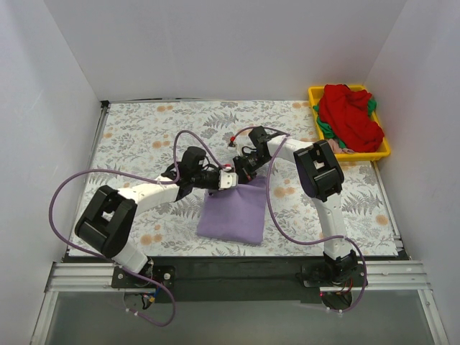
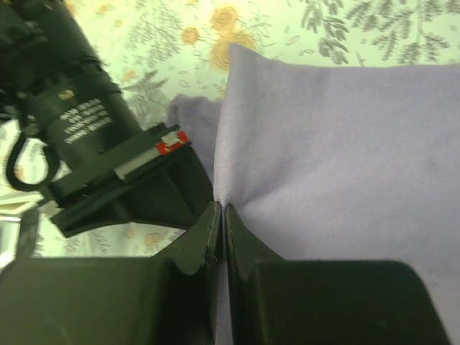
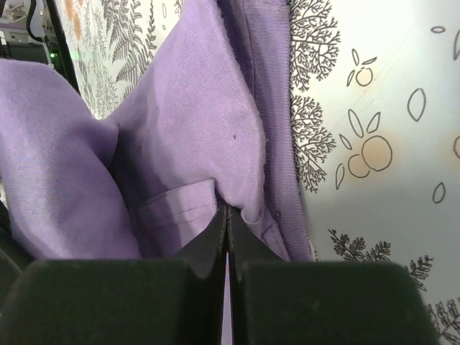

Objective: Fold and stack the t-shirts
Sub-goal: Fold the tshirt

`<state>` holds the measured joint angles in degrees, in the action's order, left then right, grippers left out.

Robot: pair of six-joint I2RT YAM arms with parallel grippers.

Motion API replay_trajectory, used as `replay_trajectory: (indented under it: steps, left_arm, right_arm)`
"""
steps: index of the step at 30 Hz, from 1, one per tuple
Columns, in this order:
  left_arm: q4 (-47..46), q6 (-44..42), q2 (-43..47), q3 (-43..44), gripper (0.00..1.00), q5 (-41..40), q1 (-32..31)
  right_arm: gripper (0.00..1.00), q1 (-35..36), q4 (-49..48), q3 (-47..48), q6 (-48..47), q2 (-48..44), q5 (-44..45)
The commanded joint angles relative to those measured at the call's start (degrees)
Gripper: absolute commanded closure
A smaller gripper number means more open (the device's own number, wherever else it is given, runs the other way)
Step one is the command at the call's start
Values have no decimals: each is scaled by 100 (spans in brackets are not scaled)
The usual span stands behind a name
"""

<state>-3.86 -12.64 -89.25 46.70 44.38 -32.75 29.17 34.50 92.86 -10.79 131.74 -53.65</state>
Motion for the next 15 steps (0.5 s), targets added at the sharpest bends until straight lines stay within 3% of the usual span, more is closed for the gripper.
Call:
replay_trajectory:
  steps: [1,10,15]
  left_arm:
    - [-1176,-36,242,-204,100,-201,-3]
    - [-2390,16,-22,-372,100,-588,67]
    - [-2514,-141,-40,-573,100,-527,111]
  right_arm:
    - [99,89,101,-189,-275,36,223]
    - [99,89,118,-259,-380,9,232]
    - [99,89,153,-198,-380,-34,258]
